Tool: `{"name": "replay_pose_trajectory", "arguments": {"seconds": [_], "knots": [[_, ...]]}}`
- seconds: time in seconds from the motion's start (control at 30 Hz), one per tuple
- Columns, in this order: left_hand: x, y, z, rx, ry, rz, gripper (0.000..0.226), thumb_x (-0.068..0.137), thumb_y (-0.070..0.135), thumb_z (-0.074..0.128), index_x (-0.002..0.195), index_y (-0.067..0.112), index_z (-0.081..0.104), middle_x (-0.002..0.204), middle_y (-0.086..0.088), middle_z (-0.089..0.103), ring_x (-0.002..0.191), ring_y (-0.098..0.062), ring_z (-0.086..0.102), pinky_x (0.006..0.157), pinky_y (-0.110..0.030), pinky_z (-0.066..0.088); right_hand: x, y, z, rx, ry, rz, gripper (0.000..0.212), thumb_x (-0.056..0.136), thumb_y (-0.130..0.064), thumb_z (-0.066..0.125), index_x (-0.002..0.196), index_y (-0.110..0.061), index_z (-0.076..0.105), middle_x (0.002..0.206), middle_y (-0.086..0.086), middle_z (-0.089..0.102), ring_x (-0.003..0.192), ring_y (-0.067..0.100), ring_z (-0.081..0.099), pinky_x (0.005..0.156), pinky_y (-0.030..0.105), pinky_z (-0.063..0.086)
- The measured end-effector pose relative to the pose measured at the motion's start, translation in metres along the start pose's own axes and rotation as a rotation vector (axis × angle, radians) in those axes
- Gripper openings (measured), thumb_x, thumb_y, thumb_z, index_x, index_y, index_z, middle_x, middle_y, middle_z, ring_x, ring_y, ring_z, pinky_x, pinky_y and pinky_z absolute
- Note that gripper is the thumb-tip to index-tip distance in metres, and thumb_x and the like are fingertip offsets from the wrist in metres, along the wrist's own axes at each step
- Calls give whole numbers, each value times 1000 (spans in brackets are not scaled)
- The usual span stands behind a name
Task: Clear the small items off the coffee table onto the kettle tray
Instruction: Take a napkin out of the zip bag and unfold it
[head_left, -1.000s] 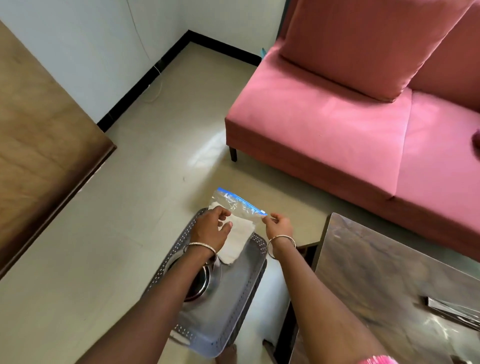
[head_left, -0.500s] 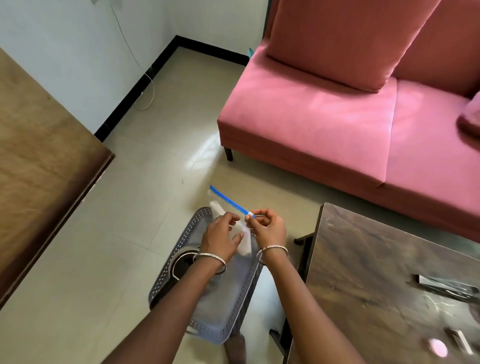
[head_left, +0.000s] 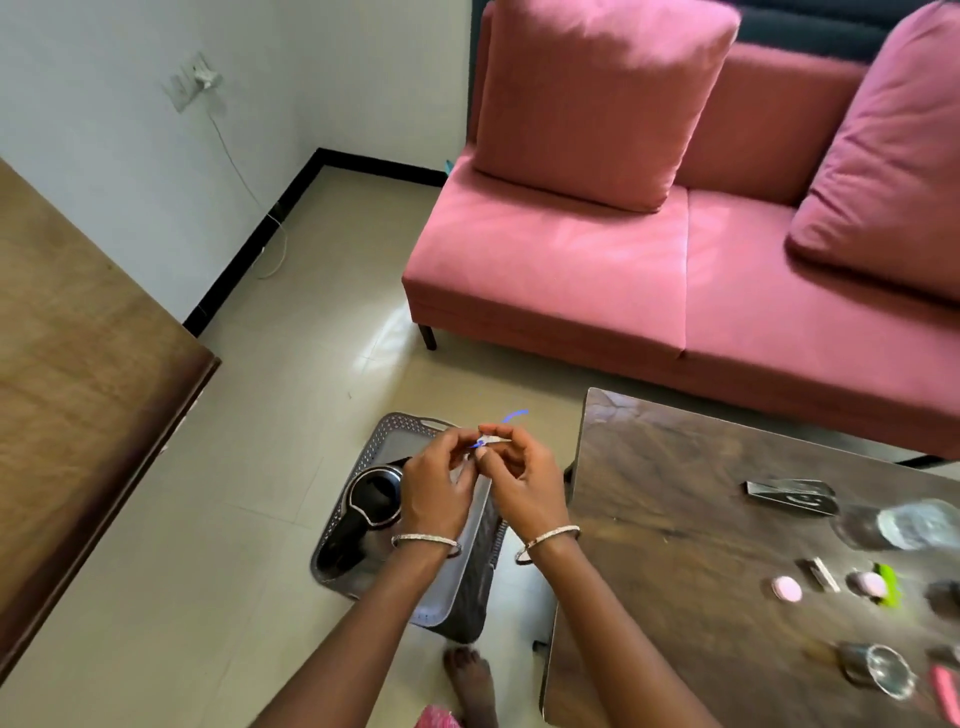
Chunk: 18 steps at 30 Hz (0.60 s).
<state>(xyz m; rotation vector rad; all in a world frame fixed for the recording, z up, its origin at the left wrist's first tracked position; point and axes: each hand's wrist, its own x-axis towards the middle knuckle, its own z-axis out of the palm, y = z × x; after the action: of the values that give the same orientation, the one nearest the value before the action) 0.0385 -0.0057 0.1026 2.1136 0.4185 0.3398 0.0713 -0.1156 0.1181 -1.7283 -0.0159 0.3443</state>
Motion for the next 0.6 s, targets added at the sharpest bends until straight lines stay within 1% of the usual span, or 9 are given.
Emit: {"name": "replay_pose_trajectory", "arguments": {"seconds": [0.07,0.13,0.23,0.33,0.4,0.43,0.5,0.57,0.6], "knots": [[-13,14,-9,12,9,18,14,84,9,69,96,15,73,86,0,75,79,-17,70,74,-38,57,-22,-13,-13,-47,0,-40,28,86,2,62,106,-16,69,89,4,76,85,13,73,82,35,60],[-27,29,-18,22,-5,50,10,84,12,70,93,14,75,83,-2,76,77,-21,70,70,-41,56,-46,-24,-26,-130,8,-103,30,84,3,64,106,-18,69,88,-1,76,82,7,73,79,32,60],[-51,52,-31,-13,-61,98,10,86,15,71,93,13,76,83,-3,76,76,-20,70,69,-44,56,-79,-37,-45,-266,62,-214,23,83,-11,74,104,-20,73,80,-4,74,74,7,69,70,28,60],[-82,76,-41,-60,-126,130,14,89,18,67,98,11,75,86,-6,75,80,-22,69,72,-45,56,-112,-46,-64,-390,166,-341,18,79,-28,81,96,-28,76,76,-8,64,72,9,62,61,22,52],[-100,88,-45,-82,-133,156,14,91,18,65,98,12,75,87,-5,75,80,-21,68,73,-42,56,-129,-48,-76,-474,228,-388,17,77,-34,81,94,-30,78,77,-10,57,78,9,55,63,20,46],[-110,94,-46,-85,-138,167,14,91,18,65,98,13,75,87,-4,75,80,-20,68,73,-39,55,-139,-48,-82,-511,258,-406,16,77,-35,81,92,-30,78,78,-11,56,82,10,53,66,20,43],[-128,103,-46,-94,-168,182,14,93,20,62,99,13,74,87,-3,74,80,-18,67,72,-35,55,-160,-48,-92,-570,314,-429,12,78,-35,80,88,-29,78,83,-10,62,87,11,53,73,25,44],[-144,110,-43,-113,-206,191,14,94,21,61,97,14,73,85,-2,73,78,-17,66,70,-34,54,-180,-48,-99,-636,358,-441,7,79,-33,79,84,-30,76,87,-12,67,92,12,56,78,37,47],[-152,114,-40,-120,-221,202,13,94,21,60,95,15,72,84,-1,73,76,-16,66,69,-32,54,-192,-47,-104,-666,384,-442,6,79,-32,78,84,-30,74,88,-14,69,94,11,58,79,41,47]]}}
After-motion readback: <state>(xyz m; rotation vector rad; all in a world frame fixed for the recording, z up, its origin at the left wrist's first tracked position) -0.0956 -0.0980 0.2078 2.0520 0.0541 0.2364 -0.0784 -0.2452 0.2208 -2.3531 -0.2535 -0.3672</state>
